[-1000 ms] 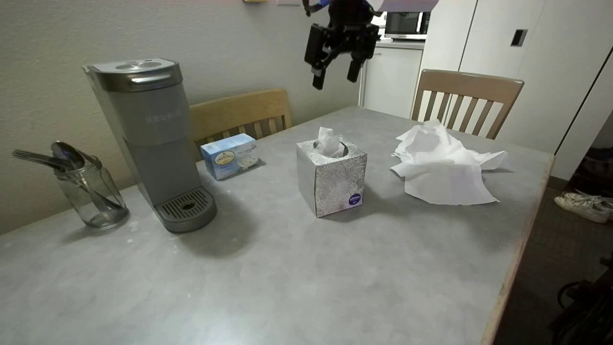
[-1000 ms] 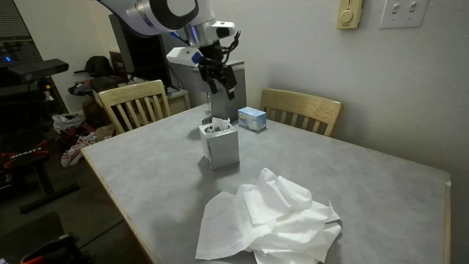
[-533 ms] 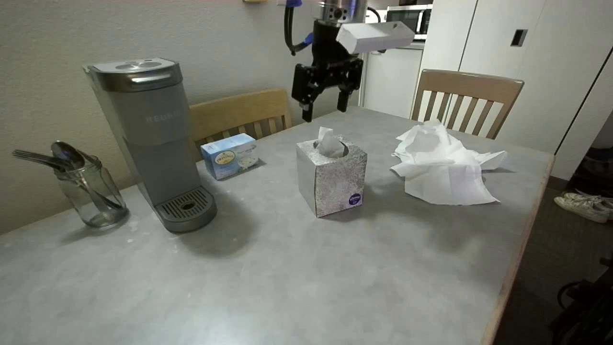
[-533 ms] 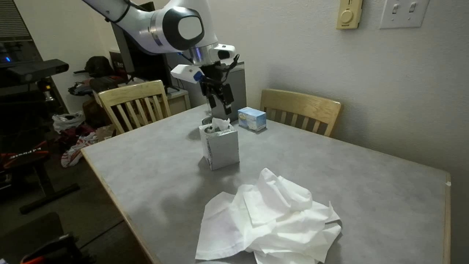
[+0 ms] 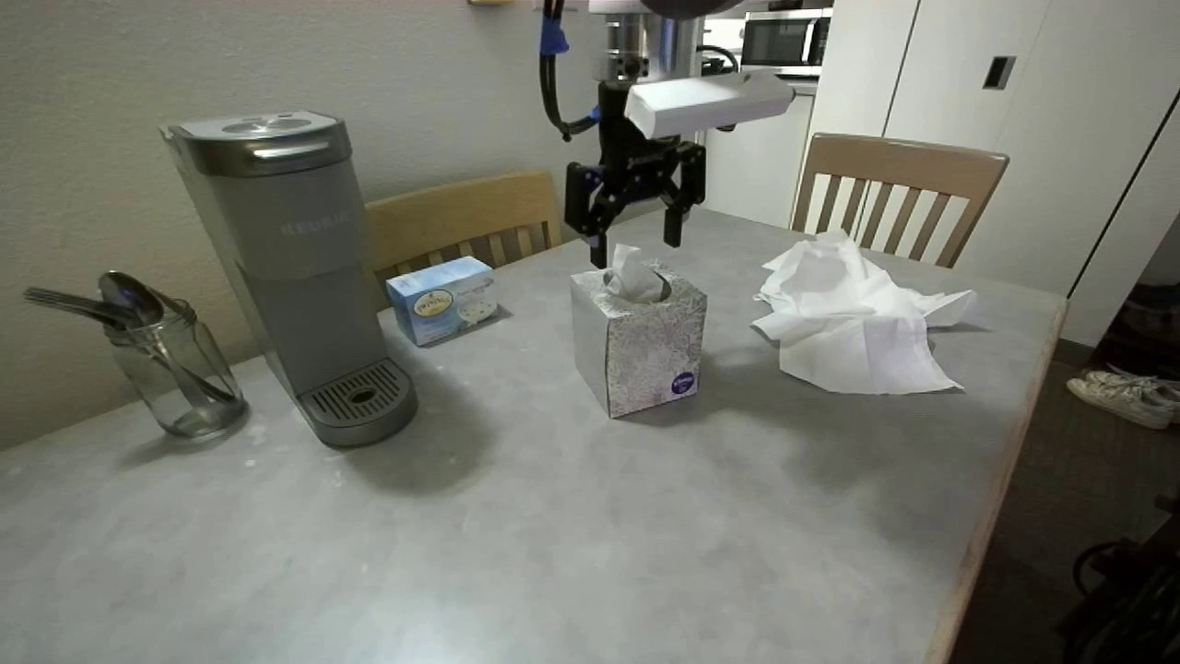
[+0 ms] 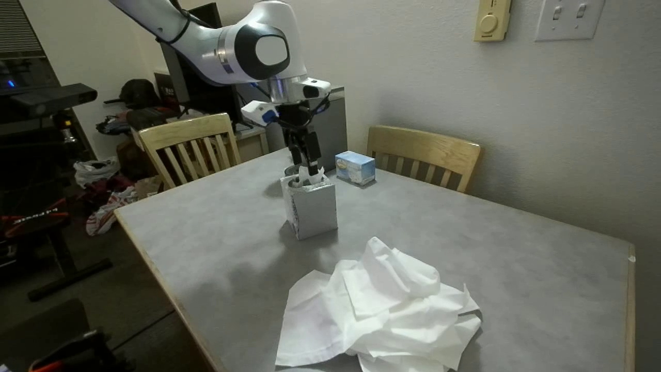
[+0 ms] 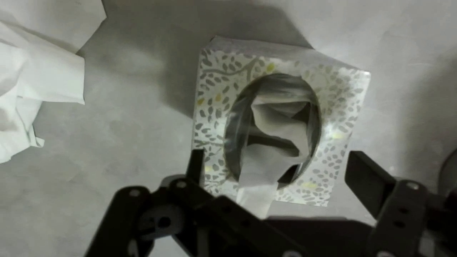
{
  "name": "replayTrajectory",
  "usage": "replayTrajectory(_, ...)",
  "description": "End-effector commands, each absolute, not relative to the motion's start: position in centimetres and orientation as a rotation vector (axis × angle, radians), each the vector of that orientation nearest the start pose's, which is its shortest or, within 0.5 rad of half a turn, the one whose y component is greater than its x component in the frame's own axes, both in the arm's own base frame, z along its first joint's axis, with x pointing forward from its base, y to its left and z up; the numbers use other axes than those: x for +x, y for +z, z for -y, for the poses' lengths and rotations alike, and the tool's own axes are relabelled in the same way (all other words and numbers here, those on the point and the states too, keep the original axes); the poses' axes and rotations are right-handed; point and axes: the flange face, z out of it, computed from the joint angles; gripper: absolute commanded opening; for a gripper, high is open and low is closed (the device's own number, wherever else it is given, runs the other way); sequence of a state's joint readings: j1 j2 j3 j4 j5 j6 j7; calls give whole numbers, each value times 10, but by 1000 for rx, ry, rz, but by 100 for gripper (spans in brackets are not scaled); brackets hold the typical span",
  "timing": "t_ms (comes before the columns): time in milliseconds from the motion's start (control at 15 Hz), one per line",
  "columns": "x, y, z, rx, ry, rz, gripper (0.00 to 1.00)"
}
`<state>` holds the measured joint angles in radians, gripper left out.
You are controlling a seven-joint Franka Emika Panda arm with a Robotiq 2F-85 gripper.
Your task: Pick up three tissue papers from the box and put it on the table.
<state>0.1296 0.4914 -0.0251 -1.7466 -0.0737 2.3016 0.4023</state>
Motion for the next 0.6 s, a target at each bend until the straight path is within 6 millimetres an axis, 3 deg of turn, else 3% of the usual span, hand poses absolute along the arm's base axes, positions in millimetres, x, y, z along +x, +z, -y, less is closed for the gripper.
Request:
replayTrajectory(0, 670, 298, -69, -3178, -80, -466, 100)
replayTrajectory(67, 670, 298, -69, -3176, -78, -470, 93)
replayTrajectory(133, 670, 298, -69, -3175, -74, -476, 74)
replayTrajectory(533, 671, 296, -70, -3171, -62, -481, 32)
